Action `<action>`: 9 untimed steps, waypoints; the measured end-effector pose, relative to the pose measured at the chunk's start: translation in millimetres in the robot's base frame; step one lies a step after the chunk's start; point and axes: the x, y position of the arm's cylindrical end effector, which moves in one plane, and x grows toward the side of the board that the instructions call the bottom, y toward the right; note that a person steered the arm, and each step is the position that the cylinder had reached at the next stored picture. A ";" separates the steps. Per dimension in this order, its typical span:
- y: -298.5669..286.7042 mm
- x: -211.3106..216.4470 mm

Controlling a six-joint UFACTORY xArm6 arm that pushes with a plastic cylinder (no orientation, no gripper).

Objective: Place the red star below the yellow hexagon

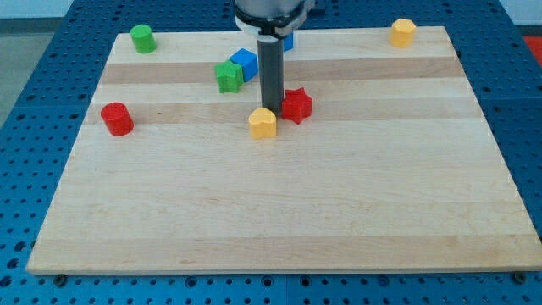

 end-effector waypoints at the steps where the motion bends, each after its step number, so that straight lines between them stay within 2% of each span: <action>1: 31.2 9.7; 4: 133.7 9.8; 5: 147.2 9.8; 6: 123.9 3.1; 7: 114.3 -24.5; 9: 138.6 -24.6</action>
